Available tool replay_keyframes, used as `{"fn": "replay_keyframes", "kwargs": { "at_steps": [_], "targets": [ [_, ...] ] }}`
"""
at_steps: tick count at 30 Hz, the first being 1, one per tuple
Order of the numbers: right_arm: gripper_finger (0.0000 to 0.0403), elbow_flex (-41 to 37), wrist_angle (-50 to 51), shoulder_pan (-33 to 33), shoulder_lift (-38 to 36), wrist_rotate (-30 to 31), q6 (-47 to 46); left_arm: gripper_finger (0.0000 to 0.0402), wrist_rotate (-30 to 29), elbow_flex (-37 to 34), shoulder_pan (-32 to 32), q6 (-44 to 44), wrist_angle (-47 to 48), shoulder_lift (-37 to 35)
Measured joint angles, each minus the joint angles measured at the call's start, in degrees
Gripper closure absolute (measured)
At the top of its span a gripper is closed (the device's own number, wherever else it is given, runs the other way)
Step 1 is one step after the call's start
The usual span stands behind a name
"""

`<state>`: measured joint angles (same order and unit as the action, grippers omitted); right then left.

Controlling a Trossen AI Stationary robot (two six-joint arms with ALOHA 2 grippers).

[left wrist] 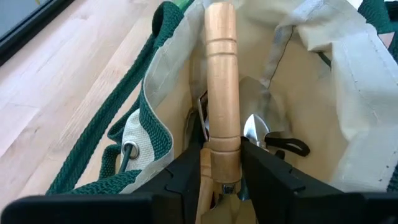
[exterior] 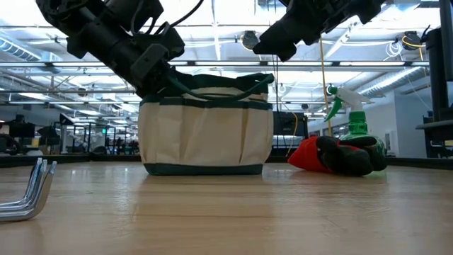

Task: Pick & Place Garden tools in Gardening bag
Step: Put the brown trowel into the green gardening bag, then put the brown hand rake into the green gardening bag

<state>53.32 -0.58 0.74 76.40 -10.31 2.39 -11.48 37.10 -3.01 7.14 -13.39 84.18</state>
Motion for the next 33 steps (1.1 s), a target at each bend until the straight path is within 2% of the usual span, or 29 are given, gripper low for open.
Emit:
{"fn": "replay_keyframes", "kwargs": {
  "at_steps": [5,15,33],
  "targets": [
    [0.0248,0.0,-0.02,-0.01,0.0,0.0,-0.08,0.0271,-0.03,0.0,0.0,-1.09,-0.06,0.0],
    [0.0248,0.0,-0.02,0.01,0.0,0.0,-0.02,0.0219,-1.02,0.0,0.0,-2.18,-0.22,0.0],
    [0.0248,0.0,0.0,-0.01,0.0,0.0,-0.02,0.0224,-1.08,0.04,0.0,-4.1,-5.73,-0.02]
  ]
}}
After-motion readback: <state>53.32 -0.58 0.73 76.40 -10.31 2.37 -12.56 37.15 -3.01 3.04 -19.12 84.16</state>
